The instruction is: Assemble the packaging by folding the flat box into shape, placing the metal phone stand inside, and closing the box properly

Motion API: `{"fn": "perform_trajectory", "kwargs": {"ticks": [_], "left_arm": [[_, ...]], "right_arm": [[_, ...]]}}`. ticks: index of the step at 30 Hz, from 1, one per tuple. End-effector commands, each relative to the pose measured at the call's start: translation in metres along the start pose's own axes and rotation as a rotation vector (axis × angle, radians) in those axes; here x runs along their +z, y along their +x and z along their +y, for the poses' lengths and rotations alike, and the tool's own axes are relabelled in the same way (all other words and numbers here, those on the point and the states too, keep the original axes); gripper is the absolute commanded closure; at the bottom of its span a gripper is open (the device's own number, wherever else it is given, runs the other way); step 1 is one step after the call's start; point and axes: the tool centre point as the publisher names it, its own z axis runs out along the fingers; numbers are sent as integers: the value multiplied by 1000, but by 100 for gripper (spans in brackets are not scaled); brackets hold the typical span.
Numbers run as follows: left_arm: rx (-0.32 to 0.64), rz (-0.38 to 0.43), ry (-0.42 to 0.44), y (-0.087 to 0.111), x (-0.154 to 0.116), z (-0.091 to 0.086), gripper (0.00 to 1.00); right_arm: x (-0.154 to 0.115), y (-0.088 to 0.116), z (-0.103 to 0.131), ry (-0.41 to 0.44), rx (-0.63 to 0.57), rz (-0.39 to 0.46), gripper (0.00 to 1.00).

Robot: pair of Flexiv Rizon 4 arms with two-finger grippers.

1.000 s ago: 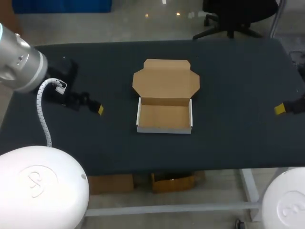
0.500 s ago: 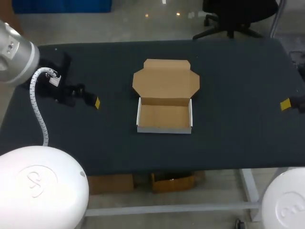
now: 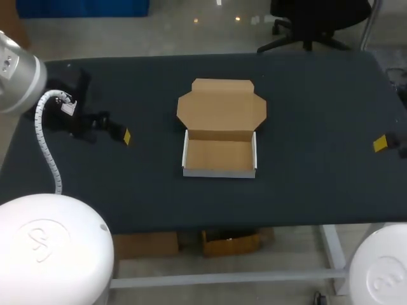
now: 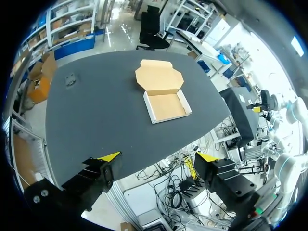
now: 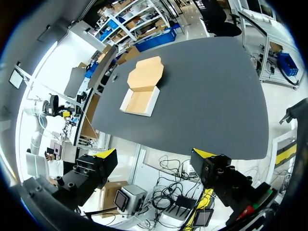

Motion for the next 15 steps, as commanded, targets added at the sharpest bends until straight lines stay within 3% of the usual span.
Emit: {"fn": "perform_trajectory", "kwargs": {"ticks": [1,15], "left_arm": [[-3,-5,4,0,0,2,0],[-31,-14,-1,-6,11,-7,0]], "right_arm": [[-1,-5,4,12,-2,20,0],[0,-5,5,15,-13,24,0]]}}
